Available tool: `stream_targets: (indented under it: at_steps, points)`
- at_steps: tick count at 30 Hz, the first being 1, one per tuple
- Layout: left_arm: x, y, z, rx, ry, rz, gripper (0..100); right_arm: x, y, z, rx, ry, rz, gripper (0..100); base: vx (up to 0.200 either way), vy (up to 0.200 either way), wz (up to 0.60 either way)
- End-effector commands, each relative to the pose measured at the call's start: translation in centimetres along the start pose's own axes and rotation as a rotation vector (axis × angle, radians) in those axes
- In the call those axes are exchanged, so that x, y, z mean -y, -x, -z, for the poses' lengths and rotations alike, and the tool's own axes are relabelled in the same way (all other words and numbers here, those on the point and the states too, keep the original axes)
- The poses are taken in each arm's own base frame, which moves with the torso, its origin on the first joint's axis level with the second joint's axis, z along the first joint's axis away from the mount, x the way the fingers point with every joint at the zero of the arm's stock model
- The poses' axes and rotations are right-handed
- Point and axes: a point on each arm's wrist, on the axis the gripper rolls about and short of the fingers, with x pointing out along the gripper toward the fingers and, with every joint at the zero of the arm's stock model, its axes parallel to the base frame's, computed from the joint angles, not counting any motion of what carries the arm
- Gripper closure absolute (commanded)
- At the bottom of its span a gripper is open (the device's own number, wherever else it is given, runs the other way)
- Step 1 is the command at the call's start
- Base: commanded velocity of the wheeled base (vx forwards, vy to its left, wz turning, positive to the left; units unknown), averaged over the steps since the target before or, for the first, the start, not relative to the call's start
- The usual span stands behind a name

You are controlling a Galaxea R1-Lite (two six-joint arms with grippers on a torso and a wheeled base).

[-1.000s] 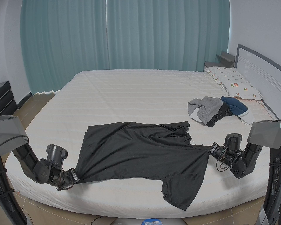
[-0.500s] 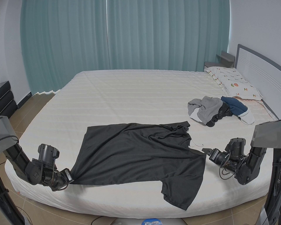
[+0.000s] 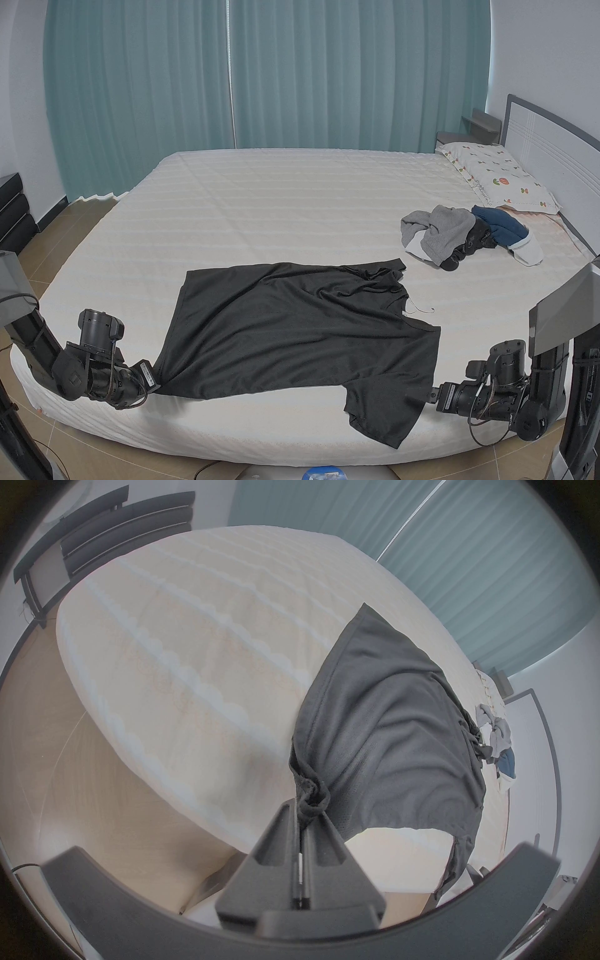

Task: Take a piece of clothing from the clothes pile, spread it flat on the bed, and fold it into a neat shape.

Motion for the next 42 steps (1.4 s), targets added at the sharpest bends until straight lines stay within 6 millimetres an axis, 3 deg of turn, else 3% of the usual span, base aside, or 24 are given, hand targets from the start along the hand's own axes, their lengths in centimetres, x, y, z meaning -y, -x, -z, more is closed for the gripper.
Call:
stream_targets:
  at_steps: [1, 15, 16, 25, 35, 42]
  points:
    - [-0.4, -0.2, 0.4, -0.016, -0.021, -0.004, 100, -0.5, -0.8, 1.6, -0.069, 0.026, -0.01, 0, 0.0, 0.0, 0.0]
    - [-0.5, -0.1, 0.6, -0.021, -0.028, -0.007, 100, -0.1, -2.7, 1.2, -0.028, -0.027, 0.015, 0, 0.0, 0.0, 0.0]
    - [-0.5, -0.1, 0.6, -0.021, -0.031, -0.007, 100, 0.0, -2.9, 1.1, -0.019, -0.026, 0.028, 100, 0.0, 0.0, 0.0]
    - [-1.0, 0.0, 1.0, -0.034, -0.074, -0.022, 100, -0.2, -0.6, 0.9, 0.016, -0.002, 0.085, 100, 0.0, 0.0, 0.0]
    - [-1.5, 0.5, 1.0, -0.023, -0.114, -0.039, 100, 1.9, 1.8, 0.4, 0.024, 0.111, 0.185, 100, 0.0, 0.0, 0.0]
    - [-2.3, 1.2, 1.5, -0.035, -0.179, -0.061, 100, 1.8, 3.0, 0.8, -0.063, 0.148, 0.229, 100, 0.0, 0.0, 0.0]
